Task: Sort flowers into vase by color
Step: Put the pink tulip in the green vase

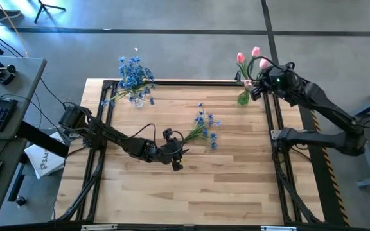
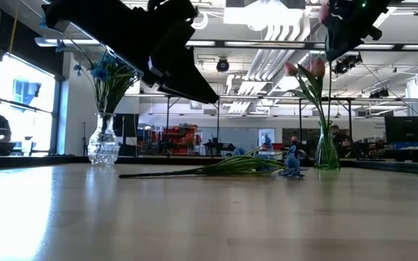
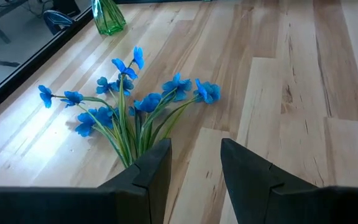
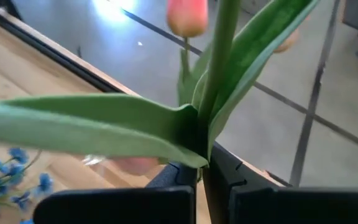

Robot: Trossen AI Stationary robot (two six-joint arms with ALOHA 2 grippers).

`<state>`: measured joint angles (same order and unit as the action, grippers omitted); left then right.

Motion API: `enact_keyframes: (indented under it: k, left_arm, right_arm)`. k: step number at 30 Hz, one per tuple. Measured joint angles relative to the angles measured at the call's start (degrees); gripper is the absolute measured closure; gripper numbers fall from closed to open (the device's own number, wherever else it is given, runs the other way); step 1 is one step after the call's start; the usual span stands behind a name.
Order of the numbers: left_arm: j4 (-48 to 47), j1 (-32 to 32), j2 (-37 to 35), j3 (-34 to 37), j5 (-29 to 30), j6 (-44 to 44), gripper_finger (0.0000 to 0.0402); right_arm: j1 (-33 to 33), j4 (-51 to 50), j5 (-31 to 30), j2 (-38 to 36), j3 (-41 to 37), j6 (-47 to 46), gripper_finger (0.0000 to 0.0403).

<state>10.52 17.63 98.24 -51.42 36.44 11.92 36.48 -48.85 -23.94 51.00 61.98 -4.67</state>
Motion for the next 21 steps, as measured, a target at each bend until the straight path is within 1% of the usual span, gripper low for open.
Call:
enact_keyframes:
  k: [4,7,10,17,19,21]
  left_arm:
    - [0.0,0.0,0.0,0.0,-0.06,0.0,0.0273]
    - [0.0,0.0,0.0,0.0,-0.08,0.0,0.0273]
    - [0.0,0.0,0.0,0.0,-0.09,0.0,0.0273]
    - [0.0,0.0,0.0,0.02,-0.22,-0.01,0.0273]
    - [0.0,0.0,0.0,0.0,-0.22,-0.02,0.0273]
    - [0.0,0.0,0.02,0.0,-0.24,-0.02,0.0273]
  right_arm:
    - [2.8,0.03,0.02,1.37,0.0,-0.02,0.0393]
    - [4.03,0.07,0.41,2.3,0.0,0.17,0.0371]
    - [4.56,0.01,0.61,2.95,0.0,0.55,0.0331]
    - [4.82,0.23,0.7,3.06,0.0,0.69,0.0223]
    - [4.8,0.23,0.95,3.06,0.0,0.66,0.0205]
    - [4.8,0.23,1.13,3.06,0.0,0.66,0.0197]
